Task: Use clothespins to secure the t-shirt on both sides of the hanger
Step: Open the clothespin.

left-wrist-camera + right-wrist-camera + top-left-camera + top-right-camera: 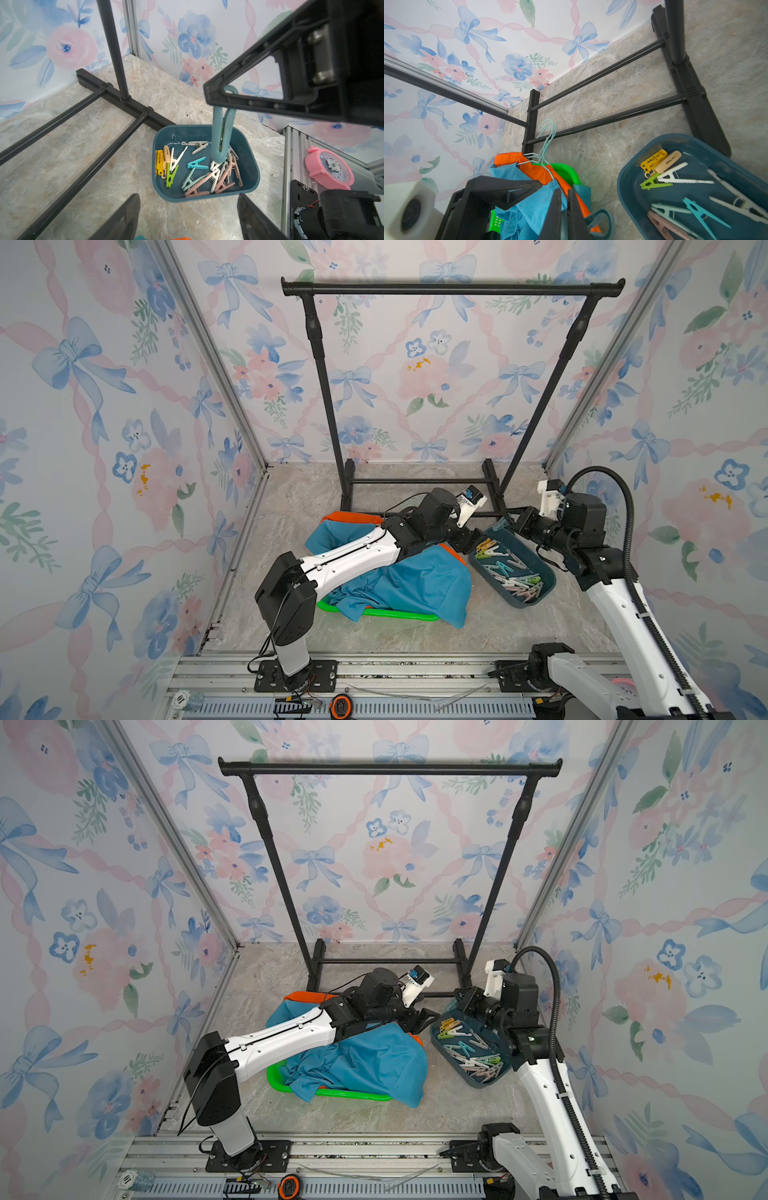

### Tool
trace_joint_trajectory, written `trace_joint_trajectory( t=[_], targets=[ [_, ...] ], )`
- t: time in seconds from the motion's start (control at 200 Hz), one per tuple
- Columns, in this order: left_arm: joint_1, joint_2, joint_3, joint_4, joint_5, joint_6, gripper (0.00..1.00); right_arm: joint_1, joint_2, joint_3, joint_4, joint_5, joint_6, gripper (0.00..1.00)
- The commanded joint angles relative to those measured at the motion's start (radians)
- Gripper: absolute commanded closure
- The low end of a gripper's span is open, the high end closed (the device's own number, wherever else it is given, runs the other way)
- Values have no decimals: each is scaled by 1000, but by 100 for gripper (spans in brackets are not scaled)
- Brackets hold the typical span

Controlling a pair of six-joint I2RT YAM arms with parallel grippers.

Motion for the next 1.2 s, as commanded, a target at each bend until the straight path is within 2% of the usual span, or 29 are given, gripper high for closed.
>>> trace_joint_trajectory(
  t=[0.0,0.12,0.32,0.545,0.755,0.9,0.94,1.005,1.105,1.195],
  targets=[
    [-9,28,41,28,28,24,25,8,1,43,-10,-10,17,94],
    [-12,51,62,46,8,17,27,9,0,47,2,-14,46,94],
    [-13,112,130,55,6,-1,47,12,-5,45,14,-20,63,94],
    [-12,148,170,73,19,3,58,12,-5,40,29,-39,82,94],
    [-12,150,171,105,15,17,75,12,8,36,47,-69,101,93],
    [-14,150,178,109,7,37,92,8,8,37,51,-69,103,92],
    [-13,145,173,115,0,39,96,7,8,39,53,-75,106,90],
    [-12,132,154,137,-13,42,98,-1,13,41,57,-98,112,83],
    [-9,96,110,182,-31,49,100,-34,16,52,42,-134,115,58],
    [5,58,58,221,-39,35,100,-68,-3,50,42,-167,115,42]
  ],
)
